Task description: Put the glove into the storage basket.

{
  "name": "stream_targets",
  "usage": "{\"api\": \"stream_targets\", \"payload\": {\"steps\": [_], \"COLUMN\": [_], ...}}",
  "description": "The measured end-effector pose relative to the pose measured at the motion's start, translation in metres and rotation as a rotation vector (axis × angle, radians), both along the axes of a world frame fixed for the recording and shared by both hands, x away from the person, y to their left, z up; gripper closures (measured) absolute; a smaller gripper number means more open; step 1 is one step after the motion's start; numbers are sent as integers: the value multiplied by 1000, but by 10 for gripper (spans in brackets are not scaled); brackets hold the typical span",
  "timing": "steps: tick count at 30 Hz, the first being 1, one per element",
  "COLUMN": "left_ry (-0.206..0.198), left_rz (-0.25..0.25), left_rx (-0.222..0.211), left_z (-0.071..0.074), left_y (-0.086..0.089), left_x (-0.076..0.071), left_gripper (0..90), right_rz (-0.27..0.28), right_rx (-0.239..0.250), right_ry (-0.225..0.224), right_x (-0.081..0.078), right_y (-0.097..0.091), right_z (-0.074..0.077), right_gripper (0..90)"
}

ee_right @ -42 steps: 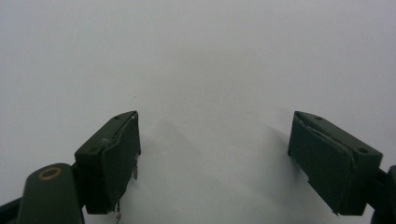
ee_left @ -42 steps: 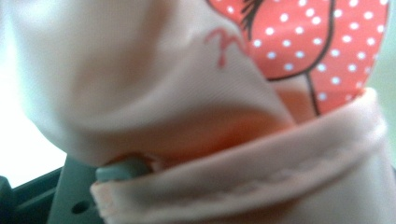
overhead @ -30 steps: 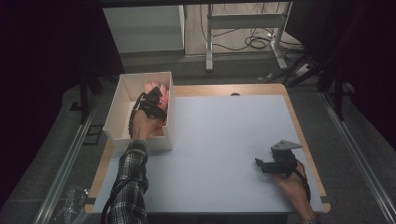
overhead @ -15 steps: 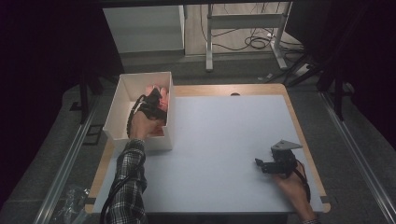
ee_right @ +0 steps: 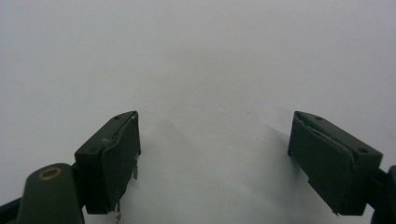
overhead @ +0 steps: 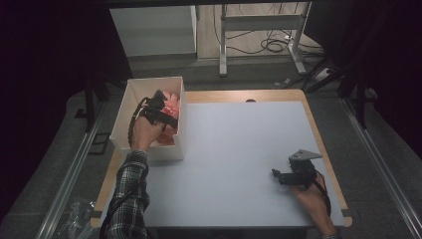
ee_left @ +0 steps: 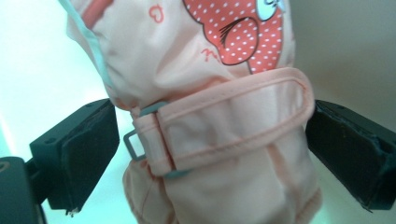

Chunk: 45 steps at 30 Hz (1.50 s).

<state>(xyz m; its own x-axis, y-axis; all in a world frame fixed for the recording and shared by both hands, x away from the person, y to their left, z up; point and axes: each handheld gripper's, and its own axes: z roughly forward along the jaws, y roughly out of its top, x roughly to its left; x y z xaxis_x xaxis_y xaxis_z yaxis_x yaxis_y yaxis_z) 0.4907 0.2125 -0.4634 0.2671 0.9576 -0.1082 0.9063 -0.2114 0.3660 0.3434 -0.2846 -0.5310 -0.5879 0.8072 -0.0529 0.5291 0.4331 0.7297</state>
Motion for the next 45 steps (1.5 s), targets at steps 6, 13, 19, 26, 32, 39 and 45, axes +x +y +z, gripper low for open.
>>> {"api": "stream_targets", "payload": {"steps": [6, 13, 19, 26, 32, 39, 45], "left_ry": [-39, -89, -128, -207, -265, -294, -316], "left_rz": [-16, -32, -63, -88, -103, -113, -110], "left_rx": [-13, -19, -15, 1, 8, 12, 4], "left_z": [8, 16, 24, 35, 41, 43, 45], "left_y": [3, 6, 9, 11, 14, 16, 21], "left_x": [-8, -16, -24, -35, -43, -50, -57], "left_gripper": [39, 39, 37, 32, 23, 23, 23], "right_rz": [0, 0, 0, 0, 0, 0, 0], "right_rx": [0, 0, 0, 0, 0, 0, -1], "right_ry": [0, 0, 0, 0, 0, -1, 0], "right_x": [0, 0, 0, 0, 0, 0, 0], "right_y": [0, 0, 0, 0, 0, 0, 0], "right_z": [0, 0, 0, 0, 0, 0, 0], "right_gripper": [171, 171, 171, 171, 171, 171, 171]}}
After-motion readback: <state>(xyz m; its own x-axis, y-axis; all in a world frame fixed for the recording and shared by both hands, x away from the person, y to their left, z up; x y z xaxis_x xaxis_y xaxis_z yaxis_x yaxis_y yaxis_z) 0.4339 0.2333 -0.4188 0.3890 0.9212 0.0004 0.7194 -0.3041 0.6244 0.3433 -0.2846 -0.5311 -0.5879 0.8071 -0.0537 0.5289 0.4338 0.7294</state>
